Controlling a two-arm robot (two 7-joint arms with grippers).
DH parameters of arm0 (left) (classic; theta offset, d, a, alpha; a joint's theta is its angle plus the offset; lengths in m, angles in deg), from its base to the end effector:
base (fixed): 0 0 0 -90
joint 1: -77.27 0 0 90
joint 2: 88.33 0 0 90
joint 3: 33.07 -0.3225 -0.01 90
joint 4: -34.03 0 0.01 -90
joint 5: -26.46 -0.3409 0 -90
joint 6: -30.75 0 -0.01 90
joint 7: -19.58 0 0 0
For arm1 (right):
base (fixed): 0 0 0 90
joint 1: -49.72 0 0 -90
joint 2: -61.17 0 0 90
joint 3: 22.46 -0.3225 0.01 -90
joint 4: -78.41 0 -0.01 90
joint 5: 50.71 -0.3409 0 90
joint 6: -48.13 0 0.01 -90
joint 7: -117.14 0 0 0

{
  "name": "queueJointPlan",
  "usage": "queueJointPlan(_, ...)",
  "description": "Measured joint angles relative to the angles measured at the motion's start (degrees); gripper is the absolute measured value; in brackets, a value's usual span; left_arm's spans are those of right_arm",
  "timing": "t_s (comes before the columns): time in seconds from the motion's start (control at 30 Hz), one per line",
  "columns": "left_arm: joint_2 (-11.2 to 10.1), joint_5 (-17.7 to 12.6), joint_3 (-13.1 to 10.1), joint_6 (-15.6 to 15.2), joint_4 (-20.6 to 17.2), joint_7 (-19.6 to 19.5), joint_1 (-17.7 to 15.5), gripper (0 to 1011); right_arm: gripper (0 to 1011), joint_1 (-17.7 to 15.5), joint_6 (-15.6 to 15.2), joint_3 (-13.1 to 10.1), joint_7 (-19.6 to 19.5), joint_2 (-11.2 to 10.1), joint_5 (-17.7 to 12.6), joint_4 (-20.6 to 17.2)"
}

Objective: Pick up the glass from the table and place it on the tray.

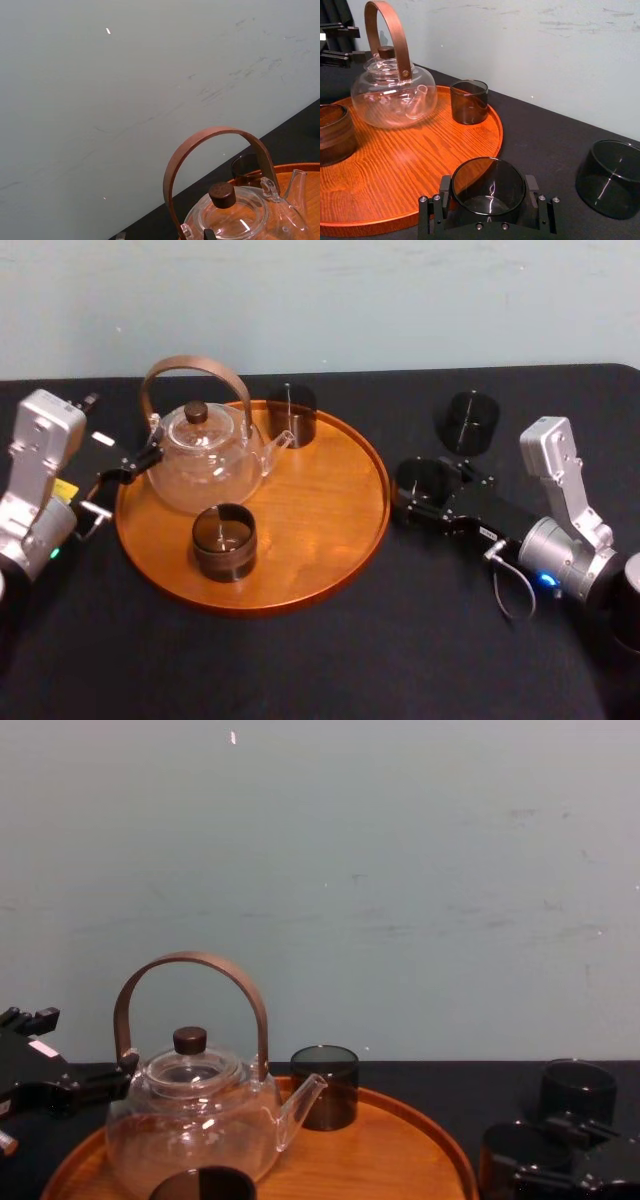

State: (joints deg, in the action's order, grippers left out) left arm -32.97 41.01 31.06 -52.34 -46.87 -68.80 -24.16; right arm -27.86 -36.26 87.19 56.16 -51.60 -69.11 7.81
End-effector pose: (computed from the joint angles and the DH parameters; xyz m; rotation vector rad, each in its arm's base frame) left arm 0.3937 0.0926 -0.3347 0.3044 -0.2849 1.2478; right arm 0.4091 -0.0687 -0.3774 -0.1904 0.0319 -0.8705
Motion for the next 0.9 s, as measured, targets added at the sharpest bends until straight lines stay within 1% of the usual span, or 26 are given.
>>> queueJointPlan(0.1,0.00,0.00,0.00,0.00,0.00,0.00,0.00,1009,898,-0.19,-0.40,0.03,0.18,-0.21,-0.20,-0.75)
queueJointPlan(0.27,0.00,0.00,0.00,0.00,0.00,0.00,0.00,1010,898,-0.99,-1.14,0.17,0.13,-0.95,-0.42,-3.88)
queueJointPlan(0.3,0.00,0.00,0.00,0.00,0.00,0.00,0.00,1009,898,-0.99,-1.14,0.17,0.13,-0.95,-0.42,-3.88)
queueJointPlan(0.37,0.00,0.00,0.00,0.00,0.00,0.00,0.00,1010,898,-1.23,-1.53,0.27,-0.03,-1.16,-0.45,-5.07)
queueJointPlan(0.5,0.00,0.00,0.00,0.00,0.00,0.00,0.00,1009,898,-1.51,-2.41,0.74,-0.47,-1.50,-0.32,-7.57)
queueJointPlan(0.53,0.00,0.00,0.00,0.00,0.00,0.00,0.00,1010,898,-1.51,-2.41,0.74,-0.47,-1.50,-0.32,-7.57)
queueJointPlan(0.67,0.00,0.00,0.00,0.00,0.00,0.00,0.00,1010,898,-1.71,-2.95,1.43,-0.97,-1.68,0.24,-9.59)
queueJointPlan(0.9,0.00,0.00,0.00,0.00,0.00,0.00,0.00,1010,898,-1.94,-3.22,2.08,-1.27,-1.64,0.62,-10.25)
